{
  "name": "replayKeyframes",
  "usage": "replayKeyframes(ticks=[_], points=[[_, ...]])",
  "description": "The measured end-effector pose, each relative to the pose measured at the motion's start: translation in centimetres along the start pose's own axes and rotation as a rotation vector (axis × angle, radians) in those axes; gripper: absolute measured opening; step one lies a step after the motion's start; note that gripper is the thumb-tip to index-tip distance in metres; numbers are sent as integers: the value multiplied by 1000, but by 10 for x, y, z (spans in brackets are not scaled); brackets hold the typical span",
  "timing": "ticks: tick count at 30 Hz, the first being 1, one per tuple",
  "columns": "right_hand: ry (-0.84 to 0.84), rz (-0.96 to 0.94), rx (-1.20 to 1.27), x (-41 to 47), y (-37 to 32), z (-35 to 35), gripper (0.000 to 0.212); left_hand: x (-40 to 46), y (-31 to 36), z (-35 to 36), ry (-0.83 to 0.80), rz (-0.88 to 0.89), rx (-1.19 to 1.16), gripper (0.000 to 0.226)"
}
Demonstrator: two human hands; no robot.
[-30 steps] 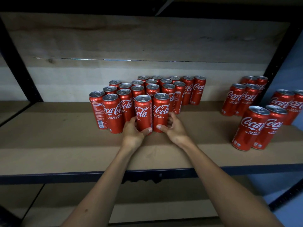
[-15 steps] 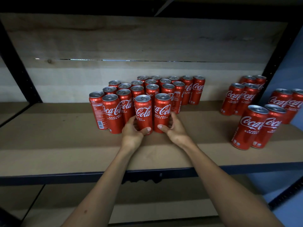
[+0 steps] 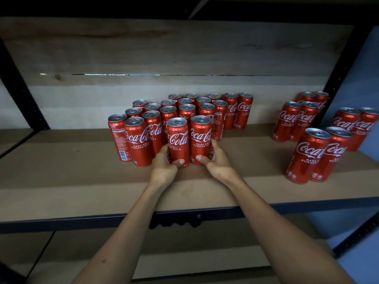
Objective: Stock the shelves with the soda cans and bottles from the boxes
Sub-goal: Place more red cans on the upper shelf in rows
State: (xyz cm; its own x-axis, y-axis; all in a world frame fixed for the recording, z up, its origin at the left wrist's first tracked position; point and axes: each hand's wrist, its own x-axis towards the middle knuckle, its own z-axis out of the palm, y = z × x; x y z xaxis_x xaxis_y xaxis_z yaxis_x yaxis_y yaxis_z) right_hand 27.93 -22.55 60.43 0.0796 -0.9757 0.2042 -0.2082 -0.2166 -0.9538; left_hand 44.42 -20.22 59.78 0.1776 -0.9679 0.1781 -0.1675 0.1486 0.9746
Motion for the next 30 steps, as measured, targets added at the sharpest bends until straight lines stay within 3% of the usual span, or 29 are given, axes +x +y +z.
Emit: replayKeyframes(ticks=[6,14,24,30], points=[[72,34,32,-4,7,-20,70,0,12,26,-74,-20,-37,65],[302,20,-3,-12,26,-87,66,11,18,104,-167,29,40,67],[573,27,-95,-4,35,-123,63,35,7,176,-143,101,127,67],[604,30,-63,-8,32,-123,60,39,-1,181,-160,121,119,66]])
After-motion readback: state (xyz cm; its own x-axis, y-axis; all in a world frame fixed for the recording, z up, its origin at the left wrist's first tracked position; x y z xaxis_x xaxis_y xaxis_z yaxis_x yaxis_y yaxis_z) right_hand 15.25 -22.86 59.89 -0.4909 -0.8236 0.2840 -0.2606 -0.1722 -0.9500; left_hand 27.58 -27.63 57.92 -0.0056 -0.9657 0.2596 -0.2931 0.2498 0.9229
